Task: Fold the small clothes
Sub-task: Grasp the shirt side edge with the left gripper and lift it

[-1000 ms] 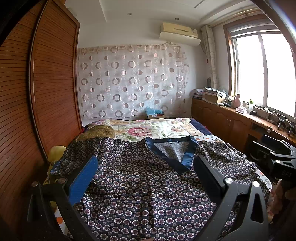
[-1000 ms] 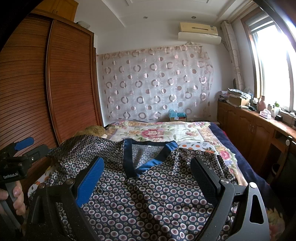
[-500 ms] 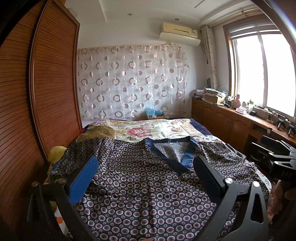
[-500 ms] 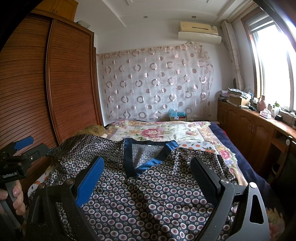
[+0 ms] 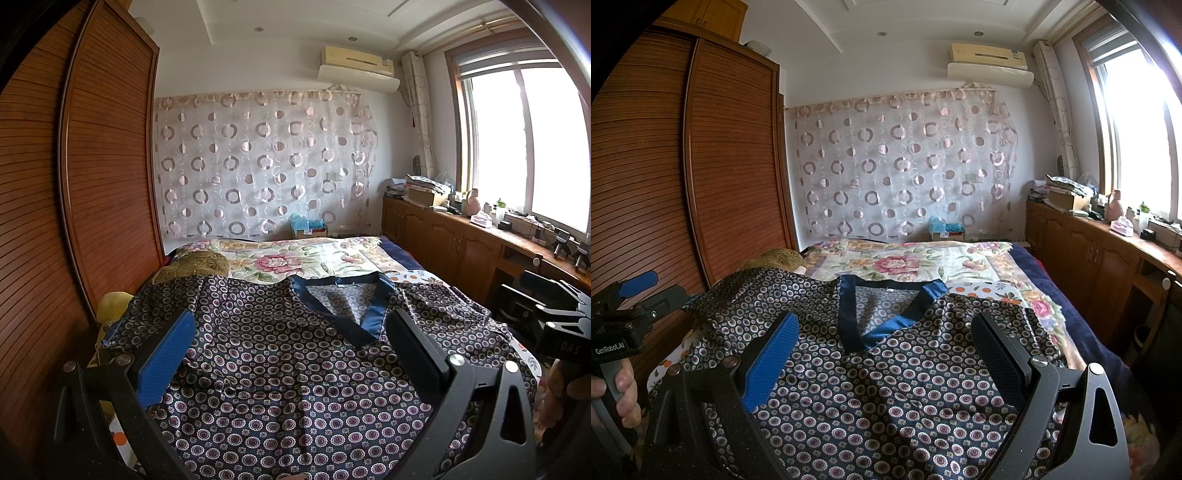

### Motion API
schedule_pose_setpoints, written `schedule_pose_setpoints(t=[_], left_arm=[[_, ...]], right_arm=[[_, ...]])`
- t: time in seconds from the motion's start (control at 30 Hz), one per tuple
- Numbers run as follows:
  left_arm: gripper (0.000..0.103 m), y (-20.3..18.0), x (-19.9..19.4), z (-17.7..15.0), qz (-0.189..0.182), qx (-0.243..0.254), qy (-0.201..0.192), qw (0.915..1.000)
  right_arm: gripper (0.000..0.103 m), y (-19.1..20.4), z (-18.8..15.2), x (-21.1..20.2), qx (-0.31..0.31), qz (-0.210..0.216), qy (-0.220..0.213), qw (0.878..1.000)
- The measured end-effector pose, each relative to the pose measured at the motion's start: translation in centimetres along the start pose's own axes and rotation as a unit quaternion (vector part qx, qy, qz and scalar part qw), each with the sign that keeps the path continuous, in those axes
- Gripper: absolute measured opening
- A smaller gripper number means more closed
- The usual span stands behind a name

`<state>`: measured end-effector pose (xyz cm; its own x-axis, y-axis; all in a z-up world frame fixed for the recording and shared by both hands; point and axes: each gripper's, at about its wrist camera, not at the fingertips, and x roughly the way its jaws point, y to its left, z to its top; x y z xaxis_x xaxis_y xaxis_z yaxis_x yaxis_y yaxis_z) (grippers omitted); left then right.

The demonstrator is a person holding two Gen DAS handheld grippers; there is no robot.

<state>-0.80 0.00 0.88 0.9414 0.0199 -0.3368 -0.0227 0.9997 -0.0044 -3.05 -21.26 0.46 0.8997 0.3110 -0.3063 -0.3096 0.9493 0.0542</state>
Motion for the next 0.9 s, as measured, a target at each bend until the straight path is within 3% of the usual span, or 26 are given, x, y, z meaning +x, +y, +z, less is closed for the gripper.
schedule_pose_setpoints(t=[0.4, 0.9], left_arm=[[0.103, 1.3, 0.7, -0.4, 0.020, 0.010, 0.015, 0.9996], [0.103, 7.8, 4.7, -3.1, 0.061, -0.003, 0.070, 0.9957]], right_arm=[[0.095, 0.3, -0.2, 1.4, -0.003, 0.030, 0.015, 0.999], [0.095, 1.6, -0.1, 5.6, -0.046, 0.066, 0.070, 0.994]])
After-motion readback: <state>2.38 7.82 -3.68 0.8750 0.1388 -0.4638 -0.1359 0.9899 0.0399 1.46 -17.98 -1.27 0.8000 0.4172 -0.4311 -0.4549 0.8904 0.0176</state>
